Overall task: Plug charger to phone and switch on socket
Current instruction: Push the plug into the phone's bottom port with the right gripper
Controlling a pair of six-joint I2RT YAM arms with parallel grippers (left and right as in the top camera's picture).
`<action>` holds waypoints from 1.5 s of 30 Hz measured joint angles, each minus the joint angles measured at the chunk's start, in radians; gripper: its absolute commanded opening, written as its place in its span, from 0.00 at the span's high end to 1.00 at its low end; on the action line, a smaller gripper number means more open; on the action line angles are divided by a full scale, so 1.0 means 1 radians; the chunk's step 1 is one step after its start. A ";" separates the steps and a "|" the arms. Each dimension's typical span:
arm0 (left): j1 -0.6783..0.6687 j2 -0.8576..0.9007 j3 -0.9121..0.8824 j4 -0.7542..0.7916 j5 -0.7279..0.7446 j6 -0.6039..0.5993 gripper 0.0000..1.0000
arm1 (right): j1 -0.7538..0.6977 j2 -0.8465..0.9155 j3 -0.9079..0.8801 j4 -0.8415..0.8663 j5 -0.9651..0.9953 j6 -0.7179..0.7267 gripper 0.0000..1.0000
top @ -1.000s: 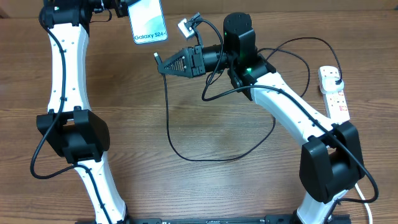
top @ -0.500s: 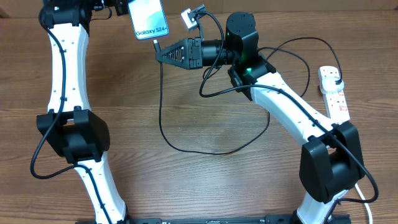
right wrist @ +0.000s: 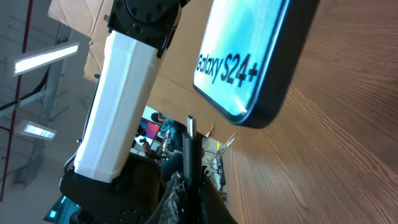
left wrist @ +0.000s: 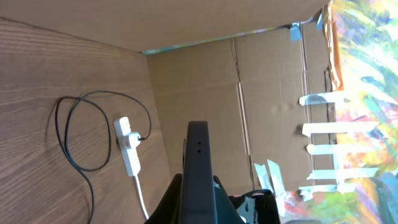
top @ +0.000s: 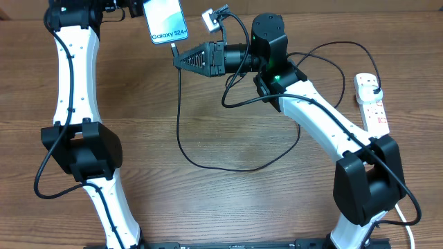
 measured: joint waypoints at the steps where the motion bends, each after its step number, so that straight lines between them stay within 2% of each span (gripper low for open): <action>1: -0.002 0.000 0.000 0.000 0.000 -0.008 0.96 | 0.000 0.000 0.000 0.000 0.000 0.002 0.96; 45: -0.030 0.000 0.000 0.000 0.005 -0.019 0.96 | -0.008 0.000 0.000 -0.023 0.003 0.002 0.96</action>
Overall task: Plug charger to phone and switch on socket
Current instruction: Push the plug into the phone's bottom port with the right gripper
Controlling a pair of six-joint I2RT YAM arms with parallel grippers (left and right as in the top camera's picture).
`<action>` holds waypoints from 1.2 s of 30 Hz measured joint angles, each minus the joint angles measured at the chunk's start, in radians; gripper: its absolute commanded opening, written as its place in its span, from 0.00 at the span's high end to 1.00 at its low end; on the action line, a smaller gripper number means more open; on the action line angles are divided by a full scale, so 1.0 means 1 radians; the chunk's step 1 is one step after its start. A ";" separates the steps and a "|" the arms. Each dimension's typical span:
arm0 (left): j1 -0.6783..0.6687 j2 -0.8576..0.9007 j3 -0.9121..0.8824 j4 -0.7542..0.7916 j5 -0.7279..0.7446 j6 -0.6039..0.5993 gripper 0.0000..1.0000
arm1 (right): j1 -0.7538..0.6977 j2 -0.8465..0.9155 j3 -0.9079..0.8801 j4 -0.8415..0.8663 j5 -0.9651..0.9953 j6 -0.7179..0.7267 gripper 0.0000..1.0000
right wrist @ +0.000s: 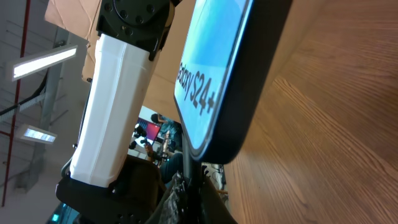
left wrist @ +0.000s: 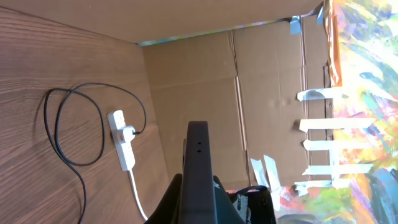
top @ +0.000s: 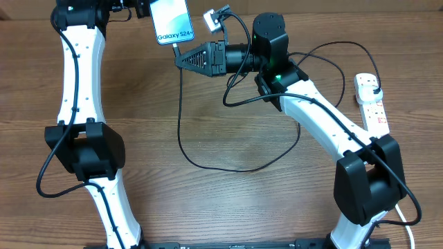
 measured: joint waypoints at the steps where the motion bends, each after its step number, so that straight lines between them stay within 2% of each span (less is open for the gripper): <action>1: 0.000 0.000 0.000 0.000 0.000 0.000 0.96 | 0.000 0.000 0.000 0.000 0.000 0.000 0.96; 36: 0.005 0.000 0.000 0.000 0.027 0.035 0.96 | -0.013 0.000 0.000 -0.023 -0.014 -0.011 0.96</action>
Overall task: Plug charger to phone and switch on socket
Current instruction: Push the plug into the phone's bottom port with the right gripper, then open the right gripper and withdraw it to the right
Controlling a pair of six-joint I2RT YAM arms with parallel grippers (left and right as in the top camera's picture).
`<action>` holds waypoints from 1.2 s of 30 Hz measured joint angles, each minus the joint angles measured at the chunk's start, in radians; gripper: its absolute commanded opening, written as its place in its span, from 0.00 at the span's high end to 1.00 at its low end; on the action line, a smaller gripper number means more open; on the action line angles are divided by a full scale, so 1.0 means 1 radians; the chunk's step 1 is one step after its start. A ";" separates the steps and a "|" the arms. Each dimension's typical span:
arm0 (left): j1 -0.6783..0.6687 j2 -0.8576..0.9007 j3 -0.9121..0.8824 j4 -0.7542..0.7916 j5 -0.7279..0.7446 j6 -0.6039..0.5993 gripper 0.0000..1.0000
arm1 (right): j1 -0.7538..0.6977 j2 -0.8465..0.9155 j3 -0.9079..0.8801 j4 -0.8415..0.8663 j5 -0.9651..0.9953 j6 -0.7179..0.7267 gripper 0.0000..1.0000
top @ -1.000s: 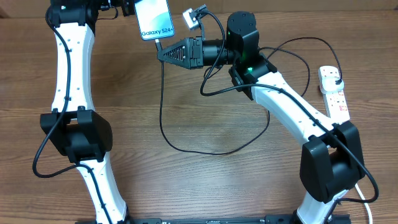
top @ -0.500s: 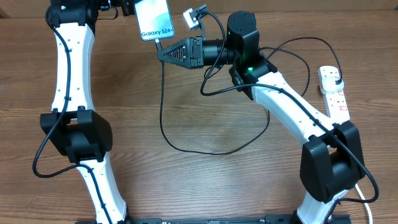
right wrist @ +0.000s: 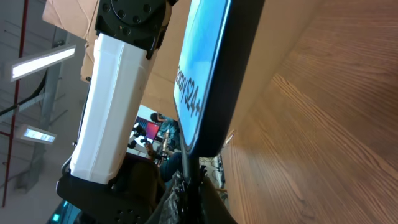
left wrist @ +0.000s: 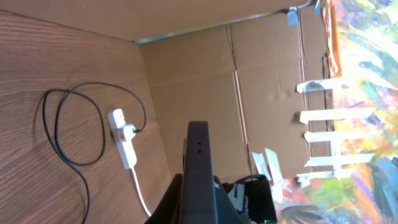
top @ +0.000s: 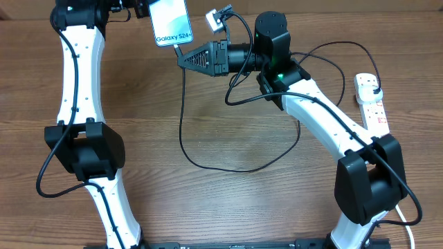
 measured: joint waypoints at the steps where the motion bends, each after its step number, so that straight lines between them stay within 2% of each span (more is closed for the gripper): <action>1: 0.000 0.000 0.000 0.000 0.000 0.001 0.96 | 0.000 0.000 0.000 0.000 0.000 -0.001 0.96; 19: -0.013 0.002 0.000 0.000 -0.035 0.003 0.96 | -0.006 0.000 0.000 -0.004 0.006 -0.011 0.96; 36: -0.021 0.002 0.000 0.000 -0.026 0.074 0.96 | -0.006 0.001 0.000 -0.006 0.009 -0.007 0.96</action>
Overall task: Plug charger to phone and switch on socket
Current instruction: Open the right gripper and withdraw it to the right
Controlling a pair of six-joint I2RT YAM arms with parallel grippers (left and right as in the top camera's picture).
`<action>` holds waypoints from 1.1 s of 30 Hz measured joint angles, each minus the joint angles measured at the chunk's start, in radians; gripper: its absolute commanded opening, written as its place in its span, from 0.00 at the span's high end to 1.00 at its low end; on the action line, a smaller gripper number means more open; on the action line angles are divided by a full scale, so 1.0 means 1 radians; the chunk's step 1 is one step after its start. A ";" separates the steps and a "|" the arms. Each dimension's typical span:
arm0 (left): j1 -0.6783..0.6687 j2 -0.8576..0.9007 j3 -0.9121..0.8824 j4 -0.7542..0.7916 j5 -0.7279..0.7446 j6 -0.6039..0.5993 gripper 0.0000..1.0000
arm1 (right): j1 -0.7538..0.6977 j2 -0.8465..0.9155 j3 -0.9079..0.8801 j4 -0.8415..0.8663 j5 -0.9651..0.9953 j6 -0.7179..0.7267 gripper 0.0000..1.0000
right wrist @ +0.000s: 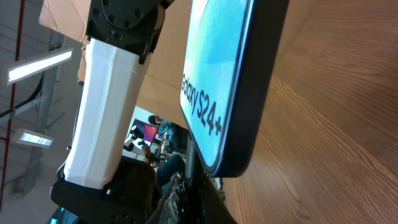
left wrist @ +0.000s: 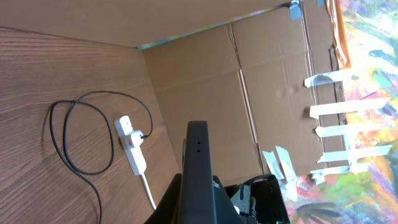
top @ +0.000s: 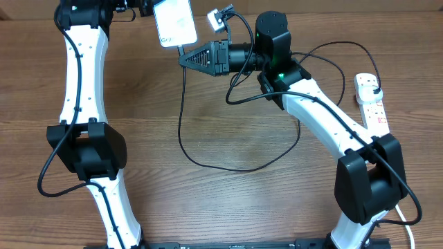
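My left gripper (top: pixel 149 8) is shut on the phone (top: pixel 174 22) and holds it up at the back of the table, its screen glaring white from overhead. In the left wrist view the phone (left wrist: pixel 199 165) shows edge-on, rising from between the fingers. The right wrist view shows the phone (right wrist: pixel 230 81) with "Galaxy S24+" on the screen. My right gripper (top: pixel 184 59) is shut on the black charger plug (right wrist: pixel 190 167), whose tip meets the phone's bottom edge; whether it is seated is hidden. The white power strip (top: pixel 370 104) lies at the far right.
The black charger cable (top: pixel 181 131) hangs from the plug, loops across the middle of the table and runs back to the power strip (left wrist: pixel 134 152). A small white adapter (top: pixel 212 19) sits beside the right wrist. Cardboard walls stand behind the table.
The phone has turned a little, so the right wrist view shows more of its screen and overhead it glares white. The plug stays at the phone's bottom edge. Both grippers remain shut.
At first the phone hung at the back left with the plug tip a short gap below its bottom corner. Then the phone sat further right, edge-on to the right wrist, with the plug under its bottom edge. It stayed so, and now the phone is slightly turned.
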 measured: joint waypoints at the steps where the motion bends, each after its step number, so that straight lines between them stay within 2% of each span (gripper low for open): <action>1: 0.000 0.000 0.000 0.000 0.001 0.000 0.96 | 0.000 0.000 0.000 0.000 0.000 0.000 0.96; 3: 0.000 0.000 0.000 0.000 0.003 0.002 0.96 | 0.000 0.000 0.000 0.000 -0.002 0.000 0.96; 5: 0.000 0.000 0.000 0.000 0.005 0.003 0.96 | 0.000 0.000 0.000 0.000 -0.002 0.000 0.83; 6: 0.000 0.000 0.000 0.000 0.005 0.004 0.96 | 0.000 0.000 0.000 0.001 -0.002 -0.002 0.66; 7: 0.000 0.000 0.000 0.000 0.012 0.010 0.96 | 0.000 0.000 0.000 0.001 0.003 0.002 0.40; 8: -0.002 0.000 0.000 -0.001 0.022 0.011 0.96 | 0.000 0.000 0.000 0.006 0.018 0.003 0.07; 9: -0.004 0.000 0.000 -0.001 0.027 0.014 0.96 | -0.003 0.000 0.000 0.006 0.025 0.000 0.00; 18: -0.011 0.000 0.000 -0.001 0.053 0.030 0.96 | -0.013 0.000 0.000 0.005 0.046 -0.006 0.00; 22: -0.001 0.000 0.000 -0.001 0.057 0.030 0.96 | -0.035 0.000 0.000 -0.059 0.045 -0.020 0.00; 26: 0.015 0.000 0.000 0.000 0.066 0.031 0.96 | -0.096 0.000 0.002 -0.223 0.052 -0.078 0.00; 33: 0.027 0.000 0.000 -0.001 0.071 0.033 0.96 | -0.192 0.000 0.004 -0.625 0.128 -0.257 0.00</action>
